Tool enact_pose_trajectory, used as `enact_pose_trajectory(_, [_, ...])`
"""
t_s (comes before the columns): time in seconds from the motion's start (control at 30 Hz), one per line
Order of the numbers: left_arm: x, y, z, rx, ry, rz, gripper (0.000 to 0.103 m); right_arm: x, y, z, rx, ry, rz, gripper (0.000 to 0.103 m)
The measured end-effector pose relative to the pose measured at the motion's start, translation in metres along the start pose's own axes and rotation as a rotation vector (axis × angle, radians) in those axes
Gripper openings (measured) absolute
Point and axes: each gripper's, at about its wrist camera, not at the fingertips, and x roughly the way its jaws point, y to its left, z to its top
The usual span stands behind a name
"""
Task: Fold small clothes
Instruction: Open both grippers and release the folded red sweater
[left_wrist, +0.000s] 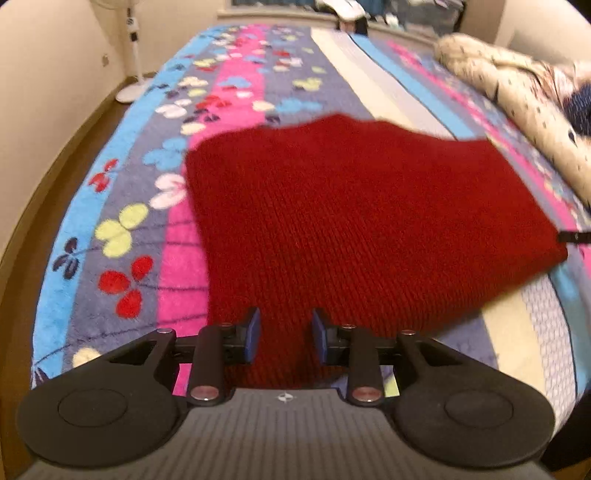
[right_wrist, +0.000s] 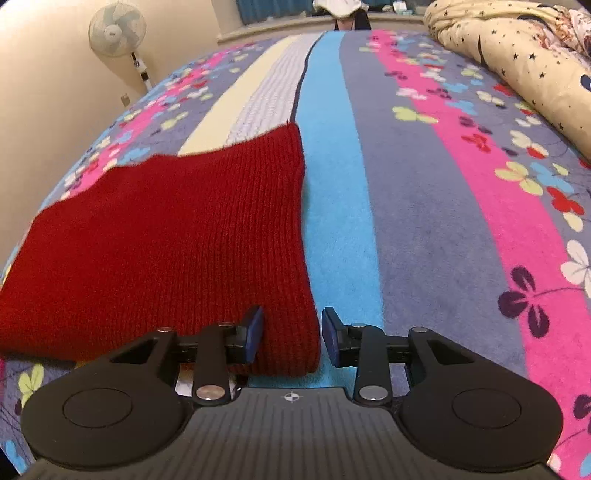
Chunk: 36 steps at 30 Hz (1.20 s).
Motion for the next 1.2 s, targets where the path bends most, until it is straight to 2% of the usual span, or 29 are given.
enact_pose_trajectory(0.07, [-0.002, 0.004, 0.004, -0.021, -0.023, 0.028, 0.055, -0.004, -0.001, 0.001, 0.003, -0.031, 0.005, 0.037])
enact_pose_trajectory(0.13, [-0.003, 0.010, 0.007, -0.045, -0.040, 0.060, 0.063, -0.008, -0.001, 0.002, 0.002, -0.067, 0.005, 0.038])
enact_pose_trajectory(0.27, [-0.011, 0.015, 0.014, -0.090, -0.098, 0.132, 0.080, -0.017, -0.001, 0.004, 0.002, -0.141, -0.009, 0.048])
enact_pose_trajectory(0.53, [-0.035, 0.025, 0.021, -0.184, -0.230, 0.249, 0.084, -0.026, 0.012, 0.006, -0.013, -0.237, 0.007, 0.049])
enact_pose_trajectory(0.7, [-0.065, 0.024, 0.030, -0.109, -0.282, 0.337, 0.084, -0.035, 0.035, 0.008, -0.048, -0.297, 0.034, 0.049])
enact_pose_trajectory(0.8, [-0.081, 0.028, 0.027, -0.146, -0.323, 0.340, 0.085, -0.037, 0.056, 0.006, -0.116, -0.317, 0.062, 0.049])
enact_pose_trajectory(0.87, [-0.080, 0.032, 0.014, -0.209, -0.334, 0.310, 0.085, -0.036, 0.073, 0.004, -0.168, -0.320, 0.082, 0.049])
enact_pose_trajectory(0.93, [-0.073, 0.034, 0.014, -0.246, -0.264, 0.293, 0.084, -0.035, 0.090, -0.001, -0.217, -0.322, 0.088, 0.050])
enact_pose_trajectory(0.97, [-0.076, 0.034, 0.012, -0.257, -0.291, 0.292, 0.084, -0.035, 0.099, -0.004, -0.238, -0.321, 0.097, 0.049])
enact_pose_trajectory(1.07, [-0.075, 0.031, 0.011, -0.232, -0.294, 0.334, 0.084, -0.033, 0.123, -0.012, -0.281, -0.320, 0.114, 0.049])
enact_pose_trajectory(1.2, [-0.074, 0.043, 0.011, -0.292, -0.278, 0.341, 0.084, -0.028, 0.156, -0.021, -0.330, -0.307, 0.147, 0.049])
